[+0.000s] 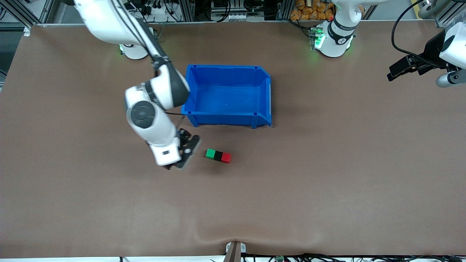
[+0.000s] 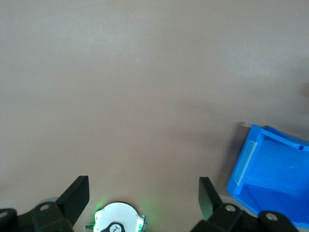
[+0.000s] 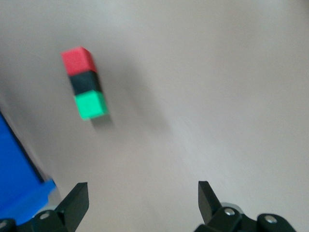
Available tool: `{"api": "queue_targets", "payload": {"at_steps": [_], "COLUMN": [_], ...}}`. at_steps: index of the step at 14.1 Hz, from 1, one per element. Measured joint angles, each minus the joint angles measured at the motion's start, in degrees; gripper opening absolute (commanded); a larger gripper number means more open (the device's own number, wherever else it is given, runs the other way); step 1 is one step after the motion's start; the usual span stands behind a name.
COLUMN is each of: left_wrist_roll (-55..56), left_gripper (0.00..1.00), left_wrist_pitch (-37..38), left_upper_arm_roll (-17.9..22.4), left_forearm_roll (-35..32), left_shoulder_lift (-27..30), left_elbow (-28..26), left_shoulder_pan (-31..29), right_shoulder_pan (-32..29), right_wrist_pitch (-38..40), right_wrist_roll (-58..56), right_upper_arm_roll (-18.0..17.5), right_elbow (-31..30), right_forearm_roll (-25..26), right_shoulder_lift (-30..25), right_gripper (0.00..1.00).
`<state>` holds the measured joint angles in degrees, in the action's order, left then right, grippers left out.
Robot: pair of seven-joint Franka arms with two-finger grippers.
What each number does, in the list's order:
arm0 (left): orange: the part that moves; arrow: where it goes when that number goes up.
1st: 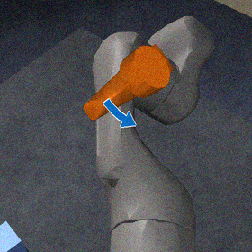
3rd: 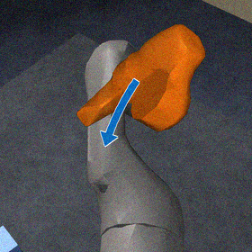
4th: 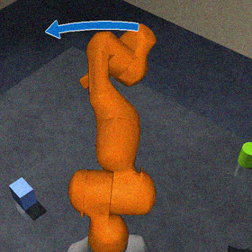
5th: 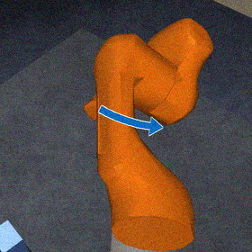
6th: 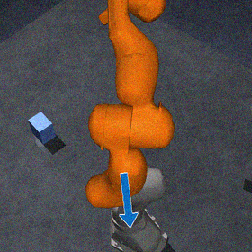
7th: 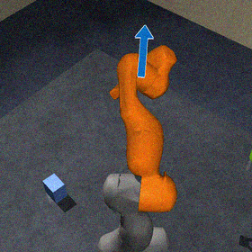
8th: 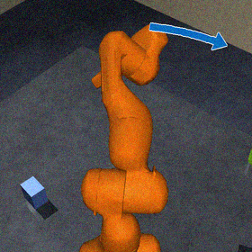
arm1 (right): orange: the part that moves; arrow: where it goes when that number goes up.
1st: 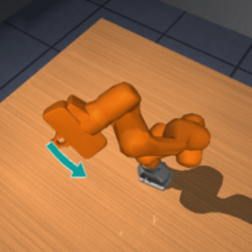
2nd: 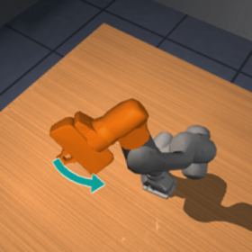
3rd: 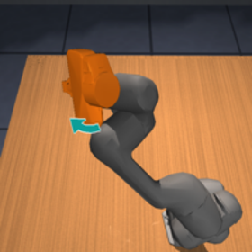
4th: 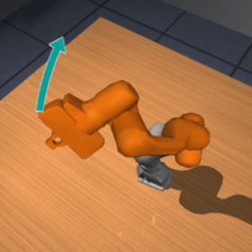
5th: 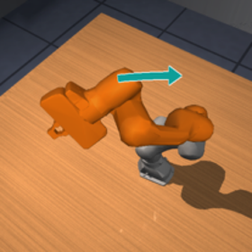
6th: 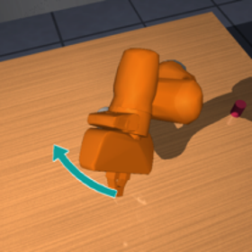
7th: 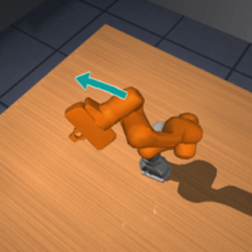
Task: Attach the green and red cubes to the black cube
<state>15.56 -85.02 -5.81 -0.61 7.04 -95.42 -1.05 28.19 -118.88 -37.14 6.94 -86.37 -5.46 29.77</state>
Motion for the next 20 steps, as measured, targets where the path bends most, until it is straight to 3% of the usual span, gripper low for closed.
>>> {"api": "queue_targets", "payload": {"at_steps": [7, 14, 20], "left_wrist_roll": [-0.20, -0.25, -0.43], "left_gripper": [1.00, 1.00, 1.00], "left_wrist_pitch": [-0.35, -2.01, -2.78], "left_upper_arm_roll": [-0.17, -0.16, -2.25], "left_forearm_roll": [-0.26, -0.27, -0.58], "left_shoulder_lift": [-0.15, -0.52, -0.80], "left_elbow": [-0.26, -0.52, -0.64], "left_shoulder_pan": [0.01, -0.01, 0.03], "right_shoulder_pan": [-14.65, -21.52, -26.72], "right_wrist_pitch": [16.78, 24.01, 27.86], "right_wrist_roll": [-0.09, 5.04, 19.53], "right_upper_arm_roll": [0.26, 0.25, 0.06], "right_elbow": [0.33, 5.01, -1.71], "right_forearm_roll": [0.08, 3.49, 3.60], "right_shoulder_lift": [-13.29, -18.36, -26.96], "right_gripper": [1.00, 1.00, 1.00]}}
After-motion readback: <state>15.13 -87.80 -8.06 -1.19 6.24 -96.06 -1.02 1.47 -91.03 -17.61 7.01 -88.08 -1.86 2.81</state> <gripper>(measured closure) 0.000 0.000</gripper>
